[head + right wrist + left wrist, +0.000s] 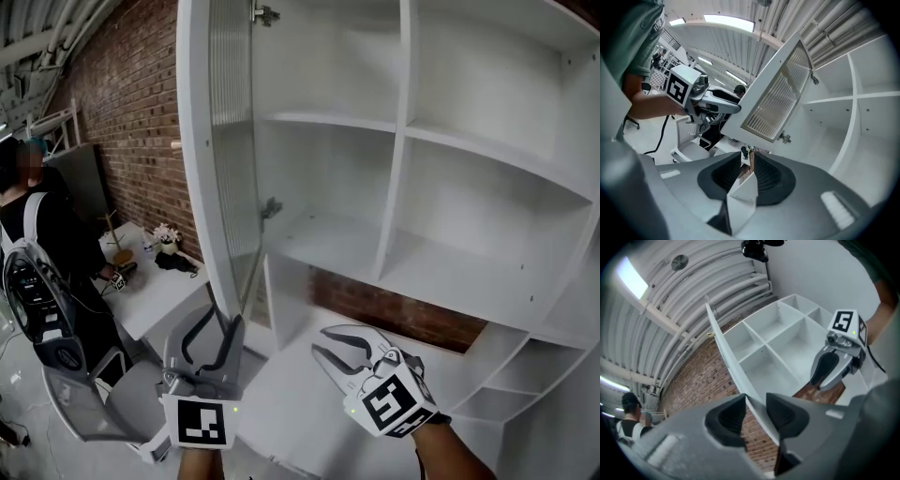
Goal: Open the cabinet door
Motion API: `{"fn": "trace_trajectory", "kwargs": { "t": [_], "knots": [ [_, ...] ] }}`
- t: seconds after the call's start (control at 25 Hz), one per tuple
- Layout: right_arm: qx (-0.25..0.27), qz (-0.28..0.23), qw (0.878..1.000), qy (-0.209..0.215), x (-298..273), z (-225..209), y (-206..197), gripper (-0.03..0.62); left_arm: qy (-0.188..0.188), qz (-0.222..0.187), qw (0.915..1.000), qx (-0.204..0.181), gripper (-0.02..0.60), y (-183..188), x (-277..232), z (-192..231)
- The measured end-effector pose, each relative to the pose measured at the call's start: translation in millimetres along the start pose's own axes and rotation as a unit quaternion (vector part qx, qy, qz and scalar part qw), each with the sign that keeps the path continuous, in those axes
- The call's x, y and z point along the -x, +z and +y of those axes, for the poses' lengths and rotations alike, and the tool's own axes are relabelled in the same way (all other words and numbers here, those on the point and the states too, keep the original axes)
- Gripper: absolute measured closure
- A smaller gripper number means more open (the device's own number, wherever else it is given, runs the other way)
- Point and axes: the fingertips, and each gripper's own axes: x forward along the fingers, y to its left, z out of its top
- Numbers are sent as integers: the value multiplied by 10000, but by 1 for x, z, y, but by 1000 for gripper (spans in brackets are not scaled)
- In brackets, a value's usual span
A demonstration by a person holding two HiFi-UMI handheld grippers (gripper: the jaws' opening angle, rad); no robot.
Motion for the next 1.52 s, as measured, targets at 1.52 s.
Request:
{"fn": "trace_trajectory", "kwargs": {
  "t": [1.52],
  "knots": [
    [317, -298, 9936, -1045, 9, -62, 19, 588, -2080, -485, 9746, -672, 578, 40, -63, -81]
  ]
}}
